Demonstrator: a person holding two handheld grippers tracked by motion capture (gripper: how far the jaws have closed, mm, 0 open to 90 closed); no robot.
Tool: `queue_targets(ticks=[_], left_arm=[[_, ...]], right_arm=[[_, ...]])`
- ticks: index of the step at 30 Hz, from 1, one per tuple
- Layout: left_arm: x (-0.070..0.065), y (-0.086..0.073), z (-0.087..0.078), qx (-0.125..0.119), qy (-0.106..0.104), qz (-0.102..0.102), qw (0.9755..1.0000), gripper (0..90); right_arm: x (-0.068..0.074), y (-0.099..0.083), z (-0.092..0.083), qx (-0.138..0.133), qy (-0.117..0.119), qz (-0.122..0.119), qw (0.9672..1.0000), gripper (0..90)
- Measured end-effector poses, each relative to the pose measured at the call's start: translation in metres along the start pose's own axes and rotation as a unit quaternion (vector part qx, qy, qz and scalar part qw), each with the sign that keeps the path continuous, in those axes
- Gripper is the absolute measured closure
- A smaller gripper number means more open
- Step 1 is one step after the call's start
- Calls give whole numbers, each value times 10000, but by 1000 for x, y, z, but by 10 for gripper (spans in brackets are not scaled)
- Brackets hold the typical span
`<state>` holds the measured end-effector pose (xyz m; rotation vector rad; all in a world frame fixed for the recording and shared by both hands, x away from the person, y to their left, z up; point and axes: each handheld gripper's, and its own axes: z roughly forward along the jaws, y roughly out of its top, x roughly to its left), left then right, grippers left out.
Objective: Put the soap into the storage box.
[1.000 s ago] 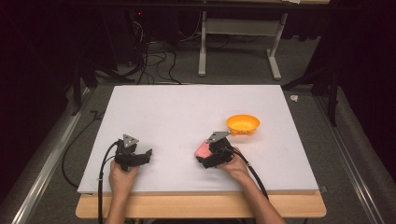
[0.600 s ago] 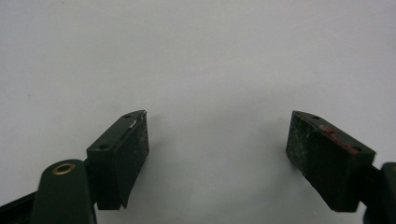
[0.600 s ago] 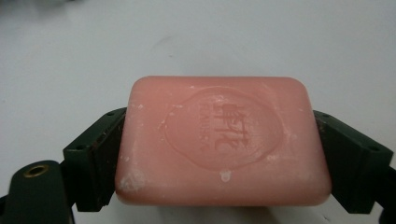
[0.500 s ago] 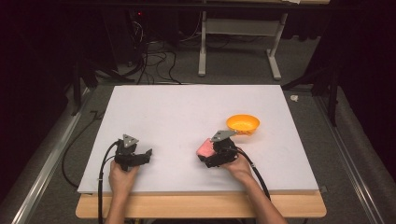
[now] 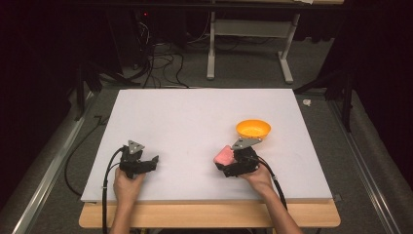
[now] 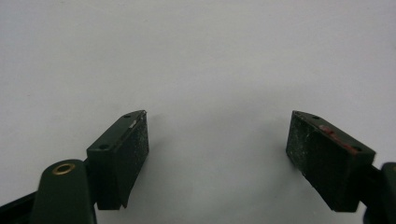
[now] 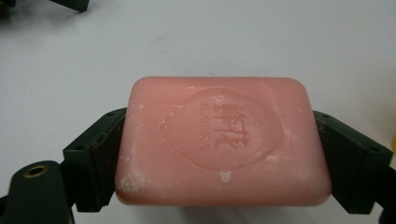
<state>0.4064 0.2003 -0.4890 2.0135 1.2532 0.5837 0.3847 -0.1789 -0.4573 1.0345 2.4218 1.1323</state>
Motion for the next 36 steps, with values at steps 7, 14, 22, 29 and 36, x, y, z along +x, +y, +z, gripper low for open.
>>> queue_targets(ticks=[7, 14, 22, 29, 36], left_arm=[[0, 0, 0, 2, -2, -3, 10000, 216], [0, 0, 0, 5, 5, 15, 10000, 215], [0, 0, 0, 11, 3, 21, 10000, 216], [0, 0, 0, 11, 4, 22, 10000, 216], [0, 0, 0, 21, 5, 27, 10000, 215]], right_arm=[[-6, -10, -13, -62, -87, 172, 9998, 135], [-12, -21, -24, -103, -171, 361, 9991, 135], [-17, -30, -37, -156, -297, 489, 9982, 135], [-22, -37, -47, -199, -406, 615, 9971, 135], [-26, -43, -58, -271, -509, 719, 9957, 135]])
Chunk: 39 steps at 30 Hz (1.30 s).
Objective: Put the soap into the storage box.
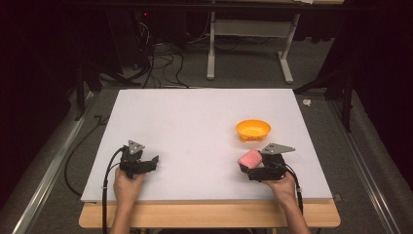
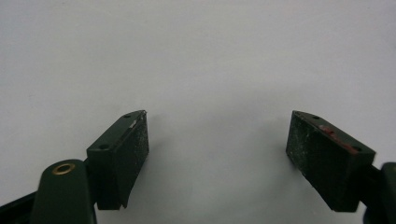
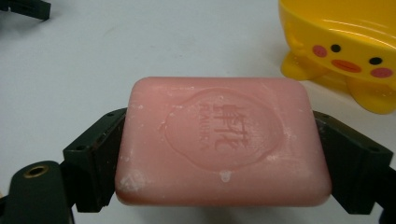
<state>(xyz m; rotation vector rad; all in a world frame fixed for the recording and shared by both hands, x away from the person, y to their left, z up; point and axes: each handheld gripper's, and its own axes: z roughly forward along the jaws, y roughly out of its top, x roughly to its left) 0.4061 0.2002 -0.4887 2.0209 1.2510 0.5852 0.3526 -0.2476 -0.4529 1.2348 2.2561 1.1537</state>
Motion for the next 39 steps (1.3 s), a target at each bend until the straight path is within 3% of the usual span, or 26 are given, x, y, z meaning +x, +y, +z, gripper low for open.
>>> queue_targets(ticks=[22, 39], left_arm=[[0, 0, 0, -2, 2, 0, 10000, 216], [0, 0, 0, -9, -5, -3, 10000, 216]], right_arm=[[-21, 1, -23, -181, -362, 631, 9972, 135], [-30, 15, -27, -190, -528, 785, 9953, 136]])
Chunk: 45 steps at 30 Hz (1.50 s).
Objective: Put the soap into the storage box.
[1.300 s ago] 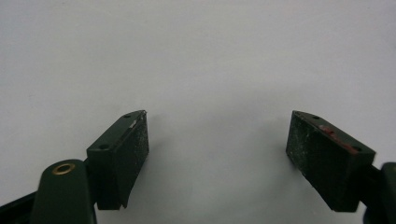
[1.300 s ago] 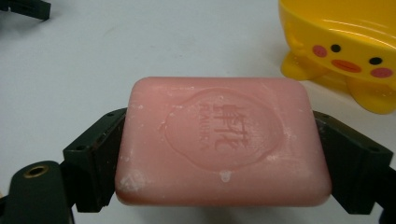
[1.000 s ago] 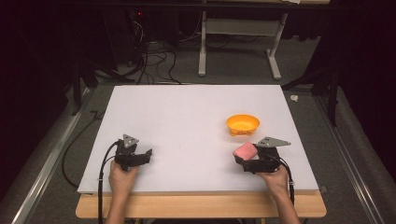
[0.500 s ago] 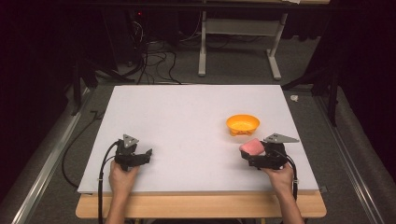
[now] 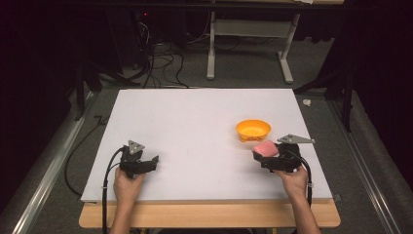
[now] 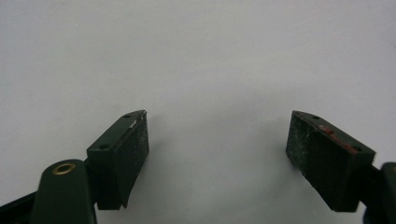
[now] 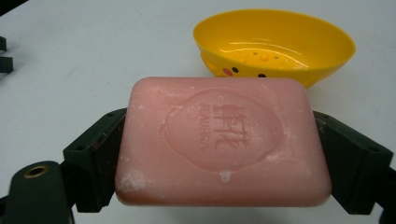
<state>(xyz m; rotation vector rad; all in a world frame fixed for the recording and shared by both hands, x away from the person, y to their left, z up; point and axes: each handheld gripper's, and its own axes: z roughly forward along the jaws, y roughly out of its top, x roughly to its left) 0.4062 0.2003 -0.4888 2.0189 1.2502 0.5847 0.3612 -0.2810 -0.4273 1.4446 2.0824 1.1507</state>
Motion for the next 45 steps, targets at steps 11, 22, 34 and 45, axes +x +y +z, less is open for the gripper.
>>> queue_targets(ticks=[11, 22, 34, 45], left_arm=[[0, 0, 0, -1, 2, 1, 10000, 216], [1, 0, 0, 13, -38, -48, 10000, 216], [1, 0, 0, 13, -38, -51, 10000, 216], [1, 0, 0, 13, -31, -43, 10000, 215]], right_arm=[[0, 12, 3, 32, -220, 70, 9997, 136], [-2, 25, 3, 55, -339, 196, 9992, 135], [-6, 40, 8, 108, -307, 342, 9989, 135], [-10, 53, 21, 253, -343, 407, 9983, 135]])
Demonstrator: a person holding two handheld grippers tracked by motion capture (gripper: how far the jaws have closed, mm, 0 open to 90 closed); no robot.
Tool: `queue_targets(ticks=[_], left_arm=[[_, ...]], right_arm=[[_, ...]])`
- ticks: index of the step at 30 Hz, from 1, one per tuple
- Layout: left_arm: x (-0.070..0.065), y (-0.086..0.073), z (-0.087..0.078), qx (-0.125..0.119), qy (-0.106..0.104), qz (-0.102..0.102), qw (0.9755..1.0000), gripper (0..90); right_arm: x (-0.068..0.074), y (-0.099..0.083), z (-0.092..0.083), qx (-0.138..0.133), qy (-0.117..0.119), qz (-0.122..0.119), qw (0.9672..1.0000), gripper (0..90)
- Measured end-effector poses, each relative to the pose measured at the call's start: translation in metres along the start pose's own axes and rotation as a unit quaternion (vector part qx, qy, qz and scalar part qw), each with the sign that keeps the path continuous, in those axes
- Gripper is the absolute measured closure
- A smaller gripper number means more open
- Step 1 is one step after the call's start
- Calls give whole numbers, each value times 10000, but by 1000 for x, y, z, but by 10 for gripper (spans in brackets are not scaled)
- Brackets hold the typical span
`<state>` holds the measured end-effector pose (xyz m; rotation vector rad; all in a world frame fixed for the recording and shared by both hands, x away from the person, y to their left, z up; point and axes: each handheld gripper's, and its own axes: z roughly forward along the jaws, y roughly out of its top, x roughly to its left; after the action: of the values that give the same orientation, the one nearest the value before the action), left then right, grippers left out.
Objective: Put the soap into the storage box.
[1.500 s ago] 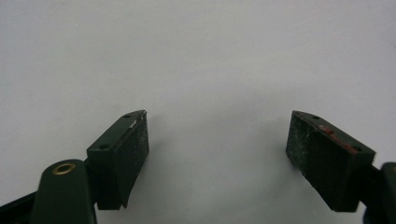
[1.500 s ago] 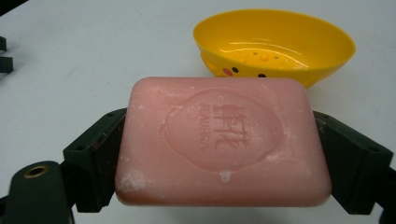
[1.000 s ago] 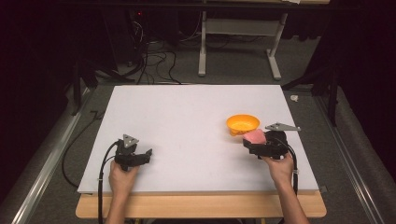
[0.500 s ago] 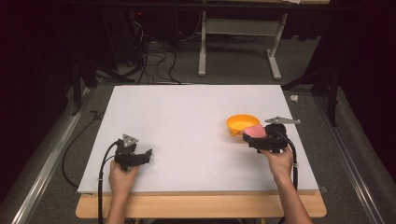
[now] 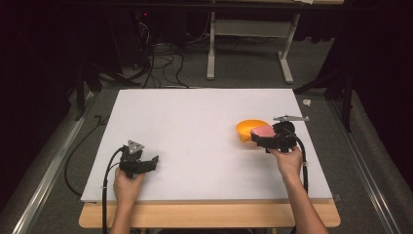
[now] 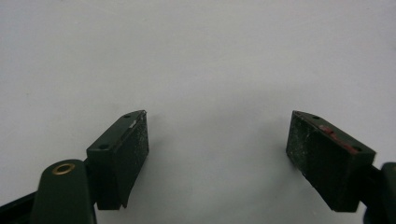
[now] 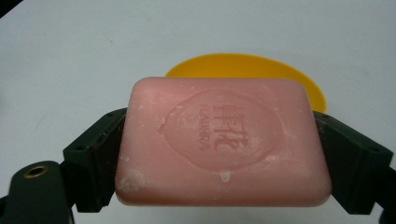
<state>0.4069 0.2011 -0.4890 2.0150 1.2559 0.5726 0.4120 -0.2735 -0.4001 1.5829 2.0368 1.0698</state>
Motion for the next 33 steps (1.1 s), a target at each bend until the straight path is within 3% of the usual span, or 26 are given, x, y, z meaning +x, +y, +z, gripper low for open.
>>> queue_targets(ticks=[23, 33], left_arm=[[0, 0, 0, 1, -5, -8, 10000, 214], [0, 0, 0, 0, -4, -6, 10000, 215]], right_arm=[[-9, 28, 23, 299, -65, 253, 9992, 135], [-10, 35, 38, 577, -155, 277, 9978, 135]])
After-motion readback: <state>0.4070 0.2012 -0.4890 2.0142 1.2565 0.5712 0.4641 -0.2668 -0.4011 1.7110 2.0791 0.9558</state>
